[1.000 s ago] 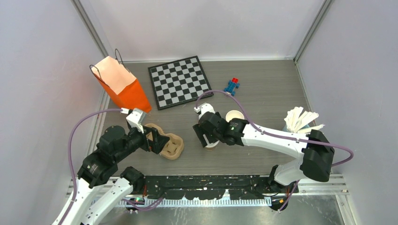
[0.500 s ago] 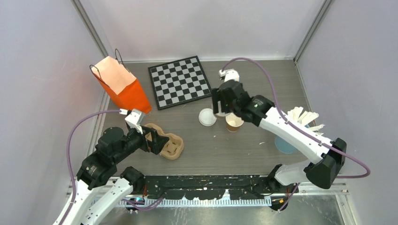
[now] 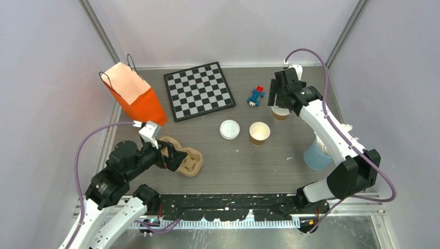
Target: Pack the takeout coffee
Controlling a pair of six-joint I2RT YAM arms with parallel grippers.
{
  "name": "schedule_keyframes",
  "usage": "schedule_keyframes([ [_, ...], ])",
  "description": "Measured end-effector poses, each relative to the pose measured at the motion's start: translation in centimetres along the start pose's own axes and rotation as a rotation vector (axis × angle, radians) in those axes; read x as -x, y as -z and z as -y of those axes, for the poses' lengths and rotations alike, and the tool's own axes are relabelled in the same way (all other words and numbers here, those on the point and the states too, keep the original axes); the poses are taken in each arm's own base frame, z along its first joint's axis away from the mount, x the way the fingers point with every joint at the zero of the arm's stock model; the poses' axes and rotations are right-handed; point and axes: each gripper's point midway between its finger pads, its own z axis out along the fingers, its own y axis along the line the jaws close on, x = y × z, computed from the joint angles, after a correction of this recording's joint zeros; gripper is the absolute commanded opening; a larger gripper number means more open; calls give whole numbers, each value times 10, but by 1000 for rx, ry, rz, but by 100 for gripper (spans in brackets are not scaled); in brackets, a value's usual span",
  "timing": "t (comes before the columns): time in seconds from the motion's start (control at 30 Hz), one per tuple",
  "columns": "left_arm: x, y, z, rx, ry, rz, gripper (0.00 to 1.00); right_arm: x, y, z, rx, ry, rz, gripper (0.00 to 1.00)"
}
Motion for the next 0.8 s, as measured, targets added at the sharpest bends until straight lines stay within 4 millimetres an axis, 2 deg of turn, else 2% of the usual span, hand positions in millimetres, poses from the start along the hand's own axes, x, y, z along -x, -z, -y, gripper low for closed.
schedule_keyframes([
  [0.23, 0, 1, 0, -1, -4, 4, 100, -26, -30, 19, -43, -18, -129, 79],
  [0.47, 0, 1, 0, -2, -5, 7, 100, -67, -46, 20, -26, -20, -226, 83],
  [0.67, 0, 1, -1, -1, -14, 6, 100, -80, -52, 22, -30, -32, -254, 93],
  [0.8, -1, 1, -1, -1, -17, 5, 100, -81, -55, 22, -32, -38, -249, 95],
])
